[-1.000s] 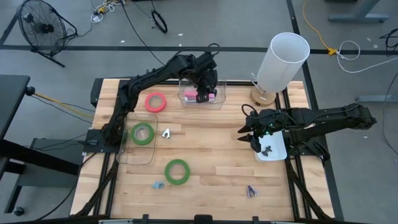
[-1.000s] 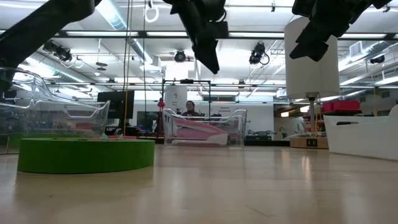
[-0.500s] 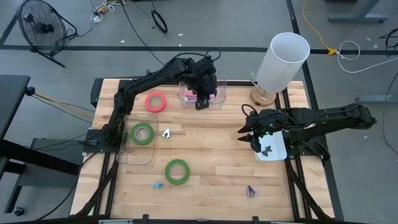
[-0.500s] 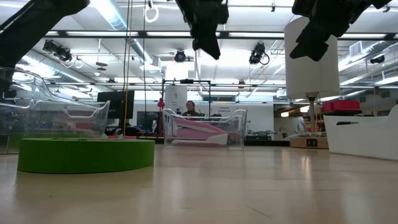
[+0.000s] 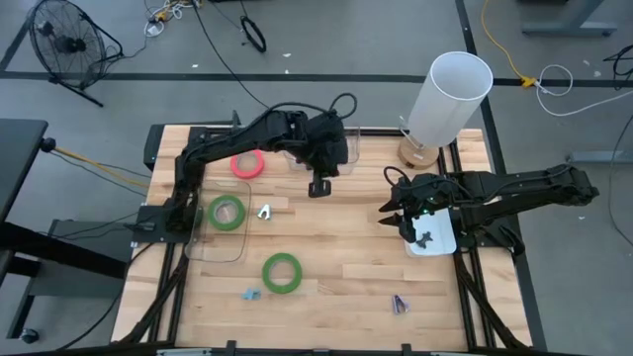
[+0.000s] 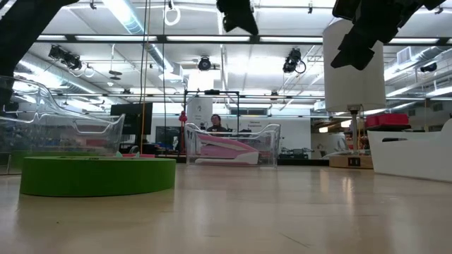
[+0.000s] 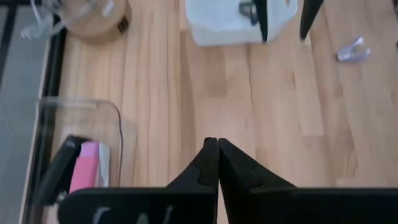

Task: Pick and place Stapler, Stapler remover, tape
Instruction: Put the purple staple remover into the white bin

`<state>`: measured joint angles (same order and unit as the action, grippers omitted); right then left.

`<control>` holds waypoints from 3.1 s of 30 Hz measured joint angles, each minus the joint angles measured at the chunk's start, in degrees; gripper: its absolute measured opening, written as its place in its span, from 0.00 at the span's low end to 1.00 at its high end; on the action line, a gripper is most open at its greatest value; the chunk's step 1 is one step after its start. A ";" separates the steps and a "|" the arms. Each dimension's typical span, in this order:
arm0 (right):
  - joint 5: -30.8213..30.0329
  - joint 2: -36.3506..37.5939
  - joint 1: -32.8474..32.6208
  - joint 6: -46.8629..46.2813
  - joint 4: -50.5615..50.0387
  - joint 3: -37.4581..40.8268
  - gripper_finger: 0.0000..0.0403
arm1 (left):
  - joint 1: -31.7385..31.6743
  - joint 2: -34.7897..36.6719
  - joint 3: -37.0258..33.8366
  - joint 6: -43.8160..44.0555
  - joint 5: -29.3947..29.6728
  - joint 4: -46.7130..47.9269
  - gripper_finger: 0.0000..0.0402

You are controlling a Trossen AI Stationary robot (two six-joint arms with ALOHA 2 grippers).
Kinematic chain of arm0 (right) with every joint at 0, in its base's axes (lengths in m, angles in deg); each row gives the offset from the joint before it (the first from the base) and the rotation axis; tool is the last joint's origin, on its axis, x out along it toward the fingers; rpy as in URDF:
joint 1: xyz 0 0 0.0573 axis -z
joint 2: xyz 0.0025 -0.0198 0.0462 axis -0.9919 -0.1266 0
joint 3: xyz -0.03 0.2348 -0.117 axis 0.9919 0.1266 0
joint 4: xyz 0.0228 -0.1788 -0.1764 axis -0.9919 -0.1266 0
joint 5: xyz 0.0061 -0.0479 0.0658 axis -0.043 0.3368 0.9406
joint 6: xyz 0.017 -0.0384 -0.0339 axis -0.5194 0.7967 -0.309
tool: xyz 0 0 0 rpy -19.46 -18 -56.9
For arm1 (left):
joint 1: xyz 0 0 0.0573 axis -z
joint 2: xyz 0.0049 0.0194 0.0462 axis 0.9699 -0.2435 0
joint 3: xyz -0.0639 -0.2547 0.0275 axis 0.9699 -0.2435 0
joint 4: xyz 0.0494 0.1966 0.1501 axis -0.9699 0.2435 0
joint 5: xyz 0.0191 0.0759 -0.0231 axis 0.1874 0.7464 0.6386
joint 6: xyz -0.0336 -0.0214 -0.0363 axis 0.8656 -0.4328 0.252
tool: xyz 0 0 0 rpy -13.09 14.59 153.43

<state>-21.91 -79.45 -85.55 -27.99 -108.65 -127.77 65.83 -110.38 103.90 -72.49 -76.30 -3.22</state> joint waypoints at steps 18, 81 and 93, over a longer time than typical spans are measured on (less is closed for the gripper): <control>0.26 -0.02 -0.01 0.96 -0.01 0.00 0.44 | 8.04 0.14 0.00 4.89 3.45 -9.37 0.00; 2.82 -0.04 -0.07 1.02 1.28 0.00 0.44 | 2.07 30.99 0.00 4.88 7.15 -1.27 0.00; 2.82 -0.04 -0.07 1.24 1.39 0.00 0.44 | 3.16 31.44 -5.64 7.20 5.62 -12.41 0.00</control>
<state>-19.09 -79.49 -85.62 -26.74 -107.26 -127.77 68.99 -78.94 98.26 -65.29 -70.68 -15.63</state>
